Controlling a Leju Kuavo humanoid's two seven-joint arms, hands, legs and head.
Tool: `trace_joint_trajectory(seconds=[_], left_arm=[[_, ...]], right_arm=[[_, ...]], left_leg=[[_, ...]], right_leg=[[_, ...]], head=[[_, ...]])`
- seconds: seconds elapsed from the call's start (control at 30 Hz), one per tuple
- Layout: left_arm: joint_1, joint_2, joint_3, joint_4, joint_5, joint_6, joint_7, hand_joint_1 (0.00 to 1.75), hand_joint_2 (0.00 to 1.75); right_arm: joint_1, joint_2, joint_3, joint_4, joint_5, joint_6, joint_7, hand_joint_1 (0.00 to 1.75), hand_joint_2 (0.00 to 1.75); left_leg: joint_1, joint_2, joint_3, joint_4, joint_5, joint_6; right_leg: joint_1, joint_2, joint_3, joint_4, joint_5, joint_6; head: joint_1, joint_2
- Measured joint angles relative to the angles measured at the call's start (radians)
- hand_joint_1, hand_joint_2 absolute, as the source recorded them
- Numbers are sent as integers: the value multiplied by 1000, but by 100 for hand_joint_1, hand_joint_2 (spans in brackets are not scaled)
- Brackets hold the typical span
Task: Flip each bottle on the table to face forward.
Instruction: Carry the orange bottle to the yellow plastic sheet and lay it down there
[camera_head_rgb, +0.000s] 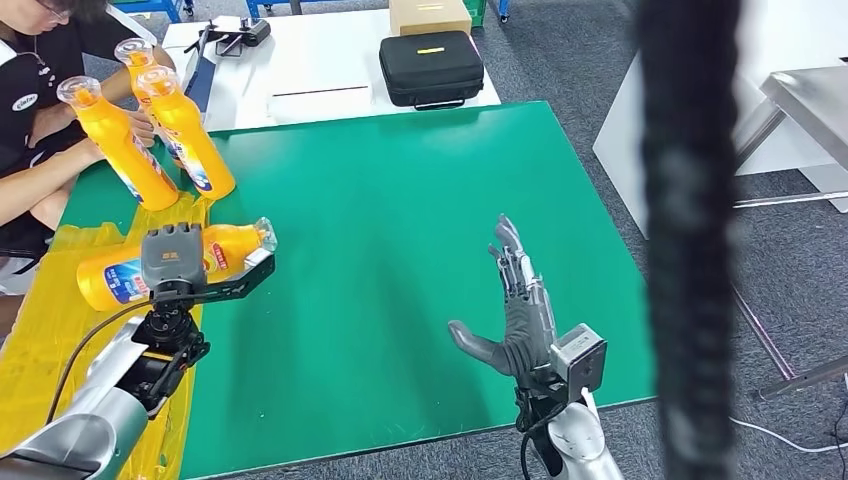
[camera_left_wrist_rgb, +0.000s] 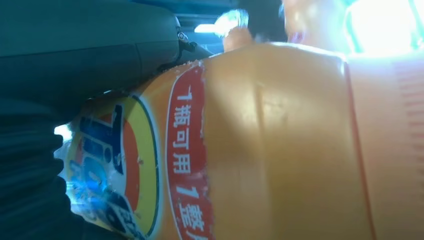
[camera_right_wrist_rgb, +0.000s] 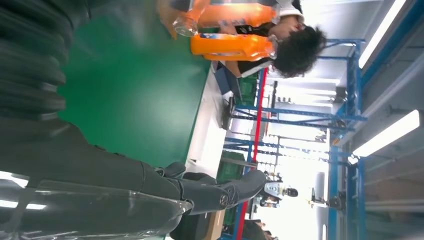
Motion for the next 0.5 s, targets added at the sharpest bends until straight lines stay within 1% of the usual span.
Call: trace_joint_trajectory(seconds=[0.13,0.37,0.5], left_arm=[[1,7,33,53,1,-11,44,0,175],[2,14,80,102,1,-8,70,0,175],[4,14,112,120,1,19,87,0,175]], right_arm=[[0,2,0,0,22,14,3,0,175],[-1,3,0,0,28,20,6,0,175],[-1,3,0,3,25,29,16,0,175]], left_leg=[[0,0,0,0,0,0],[0,-1,-1,0,0,0],[0,-1,-1,0,0,0]], right_leg=[[0,0,-1,0,0,0],[0,-1,0,0,0,0],[0,-1,-1,0,0,0]], head=[[0,0],[0,0],[0,0]])
